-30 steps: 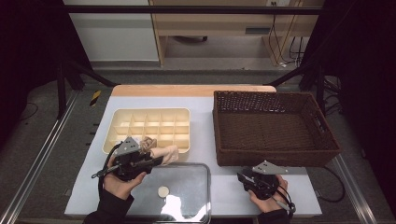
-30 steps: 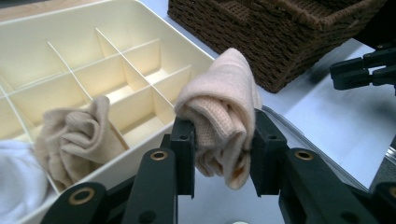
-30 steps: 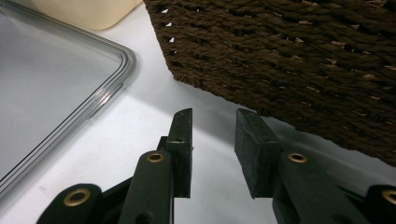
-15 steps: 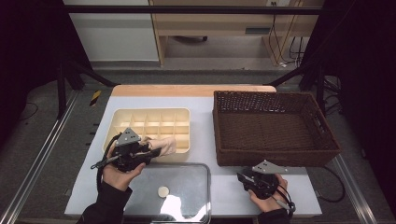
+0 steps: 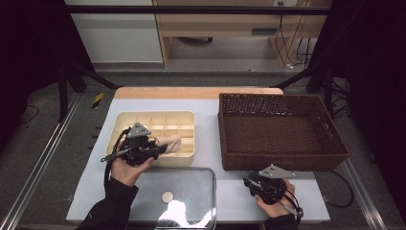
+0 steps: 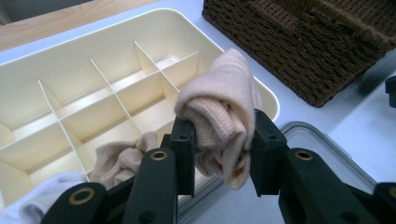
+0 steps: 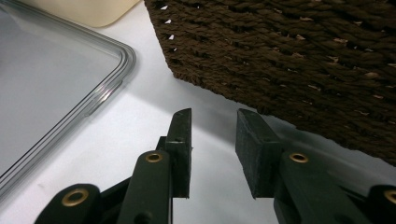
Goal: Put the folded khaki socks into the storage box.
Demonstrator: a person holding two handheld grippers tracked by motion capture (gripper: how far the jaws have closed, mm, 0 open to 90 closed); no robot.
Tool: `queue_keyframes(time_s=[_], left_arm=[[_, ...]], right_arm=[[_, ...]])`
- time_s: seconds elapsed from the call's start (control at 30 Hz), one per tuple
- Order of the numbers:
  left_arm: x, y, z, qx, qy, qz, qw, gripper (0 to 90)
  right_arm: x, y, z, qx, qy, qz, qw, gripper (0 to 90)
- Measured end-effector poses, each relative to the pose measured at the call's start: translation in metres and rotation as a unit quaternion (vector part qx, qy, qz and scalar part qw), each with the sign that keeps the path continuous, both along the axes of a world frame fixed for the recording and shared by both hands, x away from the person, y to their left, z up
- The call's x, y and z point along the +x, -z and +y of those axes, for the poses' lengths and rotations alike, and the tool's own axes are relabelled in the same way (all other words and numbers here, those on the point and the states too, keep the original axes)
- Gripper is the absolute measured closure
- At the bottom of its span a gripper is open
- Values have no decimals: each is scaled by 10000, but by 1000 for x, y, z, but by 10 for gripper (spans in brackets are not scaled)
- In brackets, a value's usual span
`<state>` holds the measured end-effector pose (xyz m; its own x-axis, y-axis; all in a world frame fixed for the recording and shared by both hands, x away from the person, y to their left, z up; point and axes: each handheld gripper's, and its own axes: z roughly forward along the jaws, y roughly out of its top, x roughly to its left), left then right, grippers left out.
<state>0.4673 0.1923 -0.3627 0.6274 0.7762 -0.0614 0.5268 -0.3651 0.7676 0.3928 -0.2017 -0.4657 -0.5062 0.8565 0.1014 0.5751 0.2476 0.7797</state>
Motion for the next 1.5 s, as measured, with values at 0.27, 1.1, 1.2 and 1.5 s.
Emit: queue_keyframes(time_s=[0.27, 1.1, 1.2, 1.5], left_arm=[[12, 5, -2, 229, -67, 165, 9996, 662], [30, 31, -6, 945, -161, 782, 9923, 670], [31, 33, -9, 1047, -183, 863, 9906, 670], [34, 34, -14, 1224, -279, 959, 9874, 675]], right_arm=[[0, 1, -1, -8, -14, -5, 10000, 669], [3, 4, -1, 11, -64, 133, 9999, 655], [3, 4, -1, -1, -60, 139, 9999, 653], [4, 6, 0, -4, -58, 197, 9998, 650]])
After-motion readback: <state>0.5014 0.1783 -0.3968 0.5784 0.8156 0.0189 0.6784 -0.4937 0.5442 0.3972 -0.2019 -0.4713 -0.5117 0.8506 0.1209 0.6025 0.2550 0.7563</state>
